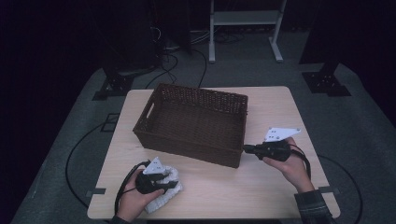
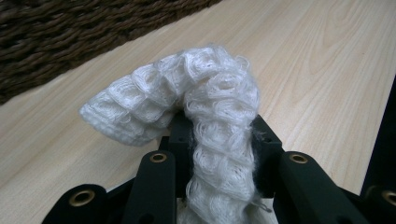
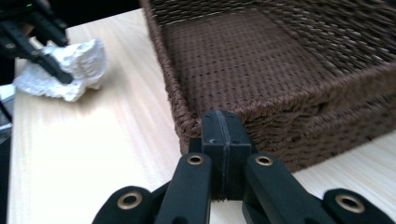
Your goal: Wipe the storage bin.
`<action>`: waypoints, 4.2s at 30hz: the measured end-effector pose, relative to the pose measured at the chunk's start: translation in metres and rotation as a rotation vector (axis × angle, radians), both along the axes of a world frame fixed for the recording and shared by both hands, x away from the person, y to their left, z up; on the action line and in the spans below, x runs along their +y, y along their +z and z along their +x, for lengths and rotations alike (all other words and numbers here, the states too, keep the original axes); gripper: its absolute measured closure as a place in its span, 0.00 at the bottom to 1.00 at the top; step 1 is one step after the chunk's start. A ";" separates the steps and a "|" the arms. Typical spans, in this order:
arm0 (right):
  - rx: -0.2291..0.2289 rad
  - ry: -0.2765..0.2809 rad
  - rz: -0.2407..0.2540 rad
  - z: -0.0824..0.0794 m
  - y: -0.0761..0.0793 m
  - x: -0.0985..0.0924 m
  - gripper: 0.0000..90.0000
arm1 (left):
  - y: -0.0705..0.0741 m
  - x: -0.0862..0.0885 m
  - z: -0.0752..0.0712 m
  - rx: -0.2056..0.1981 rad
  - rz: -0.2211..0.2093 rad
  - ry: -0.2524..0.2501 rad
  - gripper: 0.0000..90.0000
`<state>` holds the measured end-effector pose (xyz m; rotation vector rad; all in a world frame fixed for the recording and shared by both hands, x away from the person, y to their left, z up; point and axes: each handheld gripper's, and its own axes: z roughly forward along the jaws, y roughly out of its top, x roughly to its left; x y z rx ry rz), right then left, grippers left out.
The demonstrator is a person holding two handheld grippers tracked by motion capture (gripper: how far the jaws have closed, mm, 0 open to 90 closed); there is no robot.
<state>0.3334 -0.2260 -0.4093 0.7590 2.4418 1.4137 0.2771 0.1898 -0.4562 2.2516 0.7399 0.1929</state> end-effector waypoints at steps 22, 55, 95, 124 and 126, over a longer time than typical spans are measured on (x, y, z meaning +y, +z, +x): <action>-0.016 0.113 -0.028 0.003 0.003 0.054 0.87 | -0.001 0.001 0.000 0.004 -0.004 0.003 0.75; -0.045 0.025 0.012 -0.040 0.004 0.033 0.60 | 0.000 0.004 0.001 0.006 0.001 0.007 0.75; 0.097 -0.176 -0.186 -0.053 -0.083 0.036 0.32 | 0.000 0.005 0.003 0.008 0.004 0.014 0.75; 0.077 -0.259 -0.184 -0.045 -0.093 0.052 0.27 | 0.015 0.044 0.020 -0.042 -0.022 0.142 0.75; 0.076 -0.259 -0.184 -0.046 -0.093 0.052 0.27 | 0.017 0.050 0.023 -0.050 -0.027 0.163 0.75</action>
